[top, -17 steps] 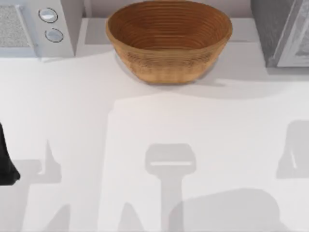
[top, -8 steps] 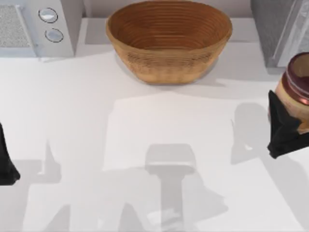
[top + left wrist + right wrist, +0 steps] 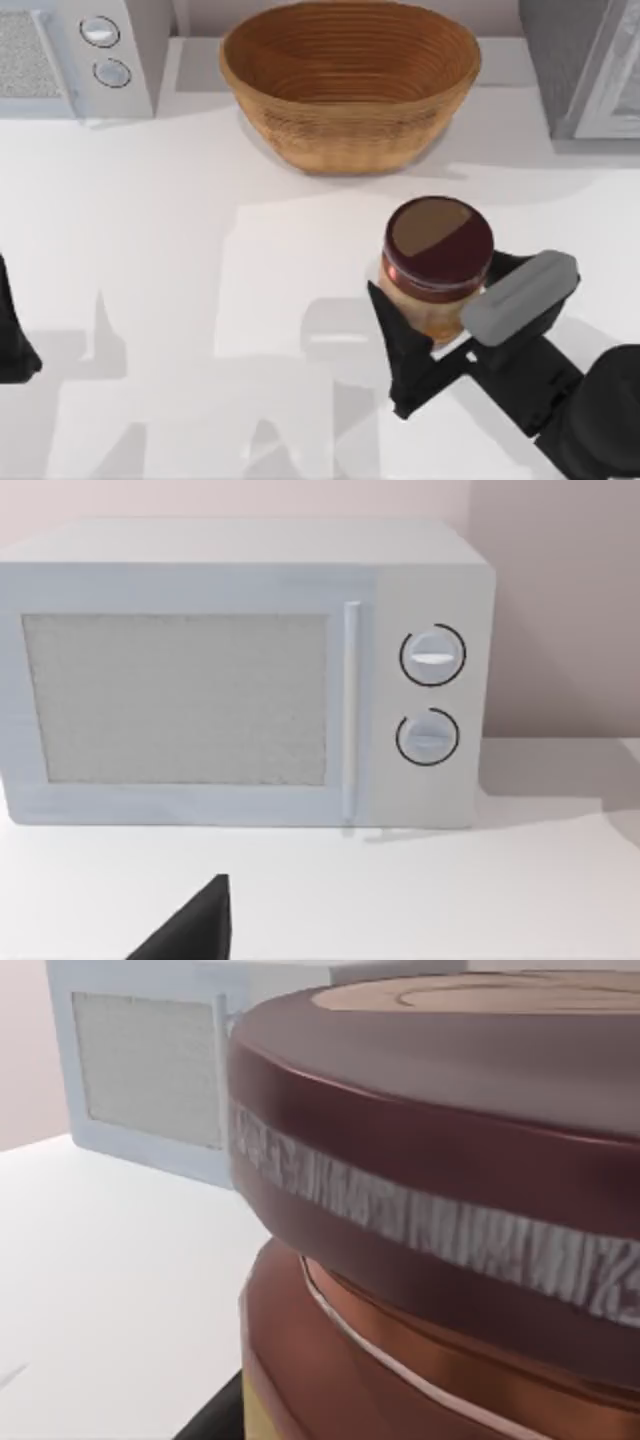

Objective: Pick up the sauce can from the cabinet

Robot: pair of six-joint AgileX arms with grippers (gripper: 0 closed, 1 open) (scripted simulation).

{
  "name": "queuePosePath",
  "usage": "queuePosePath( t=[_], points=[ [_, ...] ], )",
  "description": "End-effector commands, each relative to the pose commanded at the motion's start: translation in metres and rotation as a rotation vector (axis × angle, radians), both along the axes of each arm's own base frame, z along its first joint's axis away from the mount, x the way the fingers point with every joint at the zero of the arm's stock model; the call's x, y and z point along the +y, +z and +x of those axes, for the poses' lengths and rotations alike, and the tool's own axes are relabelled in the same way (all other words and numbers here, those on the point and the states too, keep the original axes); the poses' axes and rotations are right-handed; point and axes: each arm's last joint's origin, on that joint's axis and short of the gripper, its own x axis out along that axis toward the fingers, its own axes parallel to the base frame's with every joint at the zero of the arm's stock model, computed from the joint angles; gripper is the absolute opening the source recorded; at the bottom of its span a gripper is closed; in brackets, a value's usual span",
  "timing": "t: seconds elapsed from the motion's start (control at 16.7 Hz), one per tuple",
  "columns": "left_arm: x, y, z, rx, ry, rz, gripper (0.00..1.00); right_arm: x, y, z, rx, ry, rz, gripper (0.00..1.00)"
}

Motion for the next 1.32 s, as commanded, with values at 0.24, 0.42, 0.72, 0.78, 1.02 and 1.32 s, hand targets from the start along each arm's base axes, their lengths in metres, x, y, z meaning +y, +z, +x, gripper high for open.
queuePosePath(
  t=[0.24, 0.42, 0.72, 0.78, 1.02, 1.32],
  points=[
    [0.000, 0.000, 0.000, 0.000, 0.000, 0.000, 1.00, 0.023, -0.026, -0.017, 0.003, 0.105, -0.015, 0.00],
    [0.000, 0.000, 0.000, 0.000, 0.000, 0.000, 1.00, 0.028, -0.033, -0.023, 0.003, 0.133, -0.019, 0.00],
    [0.000, 0.000, 0.000, 0.000, 0.000, 0.000, 1.00, 0.027, -0.037, -0.022, 0.017, 0.130, -0.035, 0.00],
    [0.000, 0.000, 0.000, 0.000, 0.000, 0.000, 1.00, 0.030, -0.038, -0.020, 0.016, 0.131, -0.037, 0.00],
    [0.000, 0.000, 0.000, 0.000, 0.000, 0.000, 1.00, 0.053, -0.048, 0.001, 0.006, 0.133, -0.024, 0.00],
    [0.000, 0.000, 0.000, 0.000, 0.000, 0.000, 1.00, 0.070, -0.059, 0.020, 0.003, 0.133, -0.019, 0.00]
  ],
)
